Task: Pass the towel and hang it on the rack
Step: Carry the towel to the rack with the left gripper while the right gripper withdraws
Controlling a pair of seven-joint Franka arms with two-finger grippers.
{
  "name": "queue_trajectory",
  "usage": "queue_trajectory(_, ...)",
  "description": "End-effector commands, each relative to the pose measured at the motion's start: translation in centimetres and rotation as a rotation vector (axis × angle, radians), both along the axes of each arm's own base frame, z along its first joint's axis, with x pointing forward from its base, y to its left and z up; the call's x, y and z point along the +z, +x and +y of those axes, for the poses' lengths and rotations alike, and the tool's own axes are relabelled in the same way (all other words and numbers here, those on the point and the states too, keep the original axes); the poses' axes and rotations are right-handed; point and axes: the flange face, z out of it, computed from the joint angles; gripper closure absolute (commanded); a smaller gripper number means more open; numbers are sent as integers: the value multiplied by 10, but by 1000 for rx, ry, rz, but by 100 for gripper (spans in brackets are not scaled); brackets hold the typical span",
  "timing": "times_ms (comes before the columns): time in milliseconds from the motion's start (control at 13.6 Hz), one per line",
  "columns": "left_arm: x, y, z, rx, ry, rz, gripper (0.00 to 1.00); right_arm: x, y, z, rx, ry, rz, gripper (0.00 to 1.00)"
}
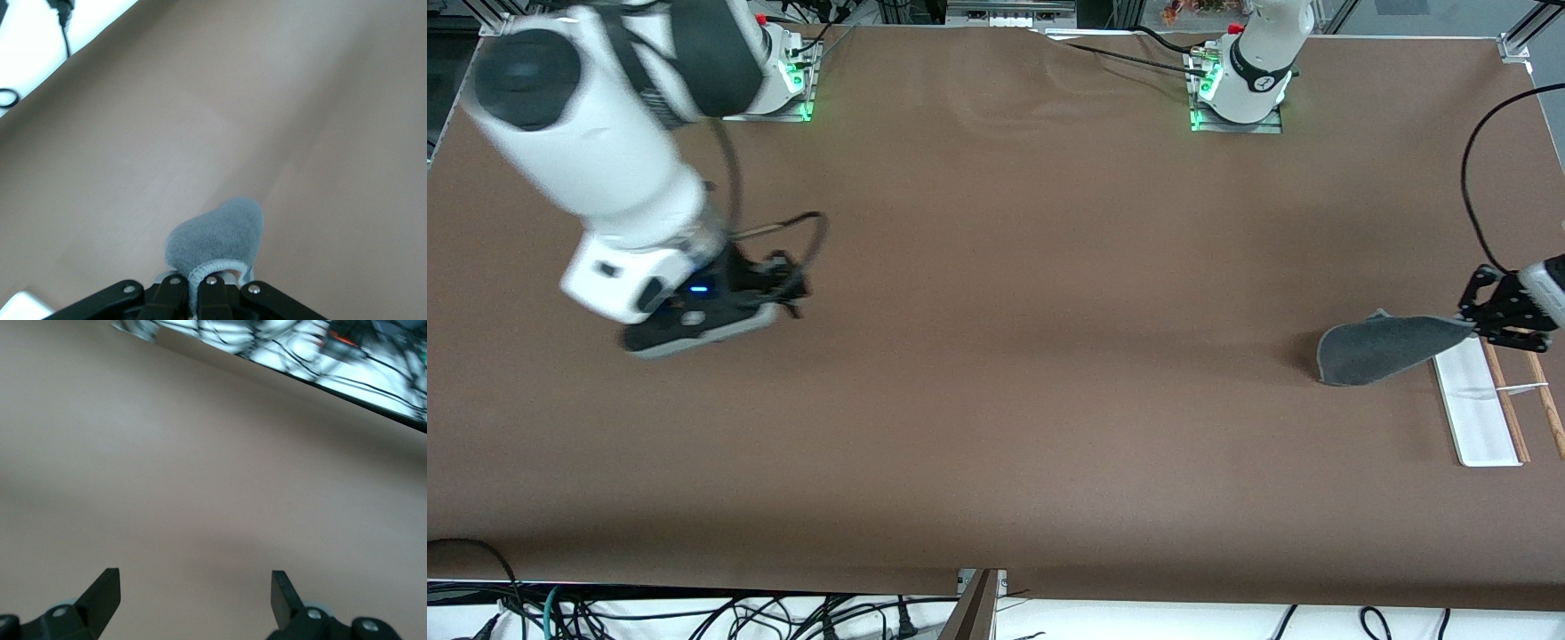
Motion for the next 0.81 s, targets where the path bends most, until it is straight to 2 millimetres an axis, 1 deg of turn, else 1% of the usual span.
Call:
queue_trajectory(0, -7, 4, 41, -60, 12, -21, 100, 20, -26, -62, -26, -23, 55, 0)
queue_trajectory(73, -7, 7, 51, -66, 15, -35, 100, 24, -33, -80, -40, -28, 88, 0)
queue_trajectory(147, -8, 9, 60, -70, 12, -37, 100, 24, -37, -90, -21, -47, 125, 0)
queue_trajectory(220, -6, 14, 68, -71, 6, -38, 100, 29, -41, -103, 4, -59, 138, 0)
queue_trajectory(367, 1, 21, 79, -109, 10, -30, 100, 50, -48, -150, -31, -66, 115, 0)
queue_trajectory(440, 5, 22, 84, -119, 14, -22, 100, 56, -55, -172, -59, -68, 113, 0)
queue_trajectory(514, 5, 17, 101, -98, 13, -24, 100, 55, -59, -196, -92, -58, 125, 0)
queue_trajectory(587, -1, 13, 114, -97, 9, -26, 100, 53, -65, -205, -83, -43, 143, 0)
queue_trajectory(734, -13, 16, 137, -136, 17, -58, 100, 51, -84, -208, -71, -34, 157, 0)
